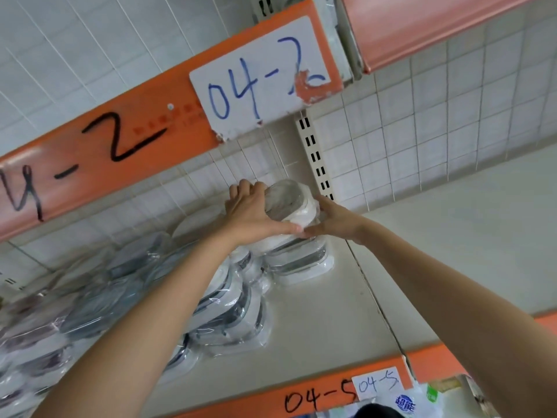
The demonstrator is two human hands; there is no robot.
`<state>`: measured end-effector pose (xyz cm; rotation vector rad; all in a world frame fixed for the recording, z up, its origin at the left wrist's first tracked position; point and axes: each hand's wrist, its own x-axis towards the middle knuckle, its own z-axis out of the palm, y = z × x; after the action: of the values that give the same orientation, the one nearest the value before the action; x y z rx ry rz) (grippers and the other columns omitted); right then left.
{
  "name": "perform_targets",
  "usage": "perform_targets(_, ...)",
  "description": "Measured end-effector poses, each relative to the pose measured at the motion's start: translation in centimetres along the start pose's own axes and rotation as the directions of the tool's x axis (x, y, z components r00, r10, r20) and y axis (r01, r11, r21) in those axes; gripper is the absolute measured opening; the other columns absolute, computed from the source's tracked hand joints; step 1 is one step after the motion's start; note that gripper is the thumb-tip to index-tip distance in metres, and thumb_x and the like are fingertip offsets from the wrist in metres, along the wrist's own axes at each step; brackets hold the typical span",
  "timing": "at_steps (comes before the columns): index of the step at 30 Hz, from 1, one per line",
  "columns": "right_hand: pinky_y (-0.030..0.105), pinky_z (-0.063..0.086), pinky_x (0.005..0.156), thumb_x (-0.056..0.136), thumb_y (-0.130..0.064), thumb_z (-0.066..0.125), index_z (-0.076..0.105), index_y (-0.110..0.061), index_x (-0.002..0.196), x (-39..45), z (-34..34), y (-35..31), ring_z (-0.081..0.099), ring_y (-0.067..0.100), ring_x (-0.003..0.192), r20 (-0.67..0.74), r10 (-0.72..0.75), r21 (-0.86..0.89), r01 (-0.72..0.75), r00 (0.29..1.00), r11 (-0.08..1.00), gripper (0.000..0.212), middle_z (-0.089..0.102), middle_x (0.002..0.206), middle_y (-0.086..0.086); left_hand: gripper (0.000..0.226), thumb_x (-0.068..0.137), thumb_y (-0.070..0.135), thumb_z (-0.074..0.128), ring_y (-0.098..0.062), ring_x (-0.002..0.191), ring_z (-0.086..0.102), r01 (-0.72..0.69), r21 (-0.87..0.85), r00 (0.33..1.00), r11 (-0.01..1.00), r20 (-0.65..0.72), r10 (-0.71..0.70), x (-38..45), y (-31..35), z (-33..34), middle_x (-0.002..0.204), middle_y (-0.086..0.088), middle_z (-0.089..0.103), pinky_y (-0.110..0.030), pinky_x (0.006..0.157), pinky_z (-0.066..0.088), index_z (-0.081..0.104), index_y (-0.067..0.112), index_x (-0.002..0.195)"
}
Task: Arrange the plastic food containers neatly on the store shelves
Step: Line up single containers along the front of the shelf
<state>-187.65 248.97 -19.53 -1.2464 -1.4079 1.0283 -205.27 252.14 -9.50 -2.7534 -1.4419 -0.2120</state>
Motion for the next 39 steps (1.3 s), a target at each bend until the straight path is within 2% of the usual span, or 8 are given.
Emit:
perform_targets(3, 0.017, 0.045, 0.082, 0.08, 0.0, 0.068, 0.046, -0.026, 0.125, 0.0, -1.1, 0.2, 0.045, 0.009, 0.113, 0.021, -0.007, -0.055, 0.008, 1.0, 0.998, 0.057, 0.05, 0.108, -0.019, 0.11, 0.054, 0.075, 0.07, -0.016, 0.12, 0.027, -0.1, 0.03, 0.992, 0.995, 0.08, 0.097, -3.1, 0.1, 0.4, 0.12, 0.004, 0.024, -0.032, 0.098, 0.033, 0.027, 0.019, 0.138)
perform_targets(6, 0.009, 0.046, 0.07, 0.081, 0.003, 0.064, 0.049, -0.039, 0.109, 0.4, -1.9, -0.1, 0.046, 0.006, 0.111, -0.005, 0.015, -0.037, -0.015, 1.0, 0.999, 0.053, 0.051, 0.109, -0.022, 0.111, 0.053, 0.077, 0.067, -0.016, 0.121, 0.026, -0.191, 0.11, 0.981, 0.975, 0.062, 0.185, -5.4, 0.5, 0.8, 0.123, 0.002, 0.026, -0.03, 0.102, 0.031, 0.028, 0.017, 0.137)
perform_targets(11, 0.031, 0.029, 0.108, 0.074, -0.023, 0.079, 0.028, -0.017, 0.147, 1.6, -1.5, -1.9, 0.034, 0.02, 0.134, 0.044, 0.028, -0.407, -0.007, 0.999, 0.913, 0.089, 0.033, 0.149, 0.002, 0.103, 0.057, 0.079, 0.063, -0.016, 0.117, 0.031, -0.331, 0.198, 0.942, 0.923, 0.124, 0.311, -8.3, 1.5, 2.9, 0.123, 0.002, 0.03, -0.03, 0.103, 0.031, 0.033, 0.016, 0.132)
perform_targets(15, 0.045, 0.018, 0.115, 0.071, -0.043, 0.078, 0.016, -0.021, 0.15, 2.8, 0.3, -3.6, 0.016, 0.025, 0.142, 0.132, 0.018, -0.669, 0.076, 0.991, 0.74, 0.103, 0.017, 0.156, 0.001, 0.099, 0.059, 0.077, 0.064, -0.015, 0.117, 0.029, -0.382, 0.221, 0.921, 0.898, 0.173, 0.349, -9.6, 1.5, 4.8, 0.122, 0.003, 0.03, -0.029, 0.102, 0.029, 0.035, 0.015, 0.13)
perform_targets(19, 0.043, 0.021, 0.11, 0.067, -0.058, 0.074, 0.023, -0.021, 0.148, 2.9, 1.8, -3.8, 0.016, 0.026, 0.135, 0.038, 0.014, -0.831, 0.024, 0.999, 0.556, 0.103, 0.03, 0.145, 0.004, 0.098, 0.06, 0.074, 0.066, -0.016, 0.119, 0.028, -0.364, 0.187, 0.926, 0.912, 0.18, 0.332, -10.0, 1.3, 5.4, 0.124, 0.002, 0.031, -0.029, 0.101, 0.029, 0.035, 0.014, 0.13)
perform_targets(24, 0.037, 0.028, 0.101, 0.059, -0.059, 0.078, 0.032, -0.019, 0.143, -0.1, 1.9, -3.9, 0.026, 0.023, 0.124, -0.12, -0.114, -0.787, -0.025, 0.986, 0.617, 0.104, 0.036, 0.132, -0.001, 0.096, 0.058, 0.075, 0.066, -0.016, 0.114, 0.028, -0.368, 0.158, 0.919, 0.916, 0.214, 0.332, -10.7, 1.7, 5.5, 0.12, 0.003, 0.031, -0.031, 0.098, 0.03, 0.035, 0.015, 0.126)
perform_targets(31, 0.04, 0.028, 0.101, 0.056, -0.057, 0.081, 0.034, -0.018, 0.138, -9.1, 0.0, -2.9, 0.031, 0.023, 0.123, -0.353, 0.019, -0.664, -0.265, 0.935, 0.699, 0.102, 0.035, 0.134, 0.002, 0.097, 0.059, 0.077, 0.064, -0.018, 0.111, 0.03, -0.395, 0.058, 0.869, 0.917, 0.347, 0.352, -13.0, 3.5, 4.7, 0.12, 0.001, 0.033, -0.032, 0.095, 0.03, 0.036, 0.014, 0.126)
perform_targets(39, 0.038, 0.03, 0.095, 0.058, -0.063, 0.073, 0.04, -0.015, 0.133, -21.6, 1.3, -8.4, 0.032, 0.024, 0.11, -0.417, 0.28, -0.726, -0.502, 0.865, 0.47, 0.095, 0.033, 0.119, 0.008, 0.096, 0.059, 0.074, 0.066, -0.021, 0.114, 0.039, -0.418, -0.028, 0.804, 0.908, 0.453, 0.385, -19.2, 4.6, -1.4, 0.125, -0.001, 0.041, -0.034, 0.097, 0.03, 0.035, 0.013, 0.127)
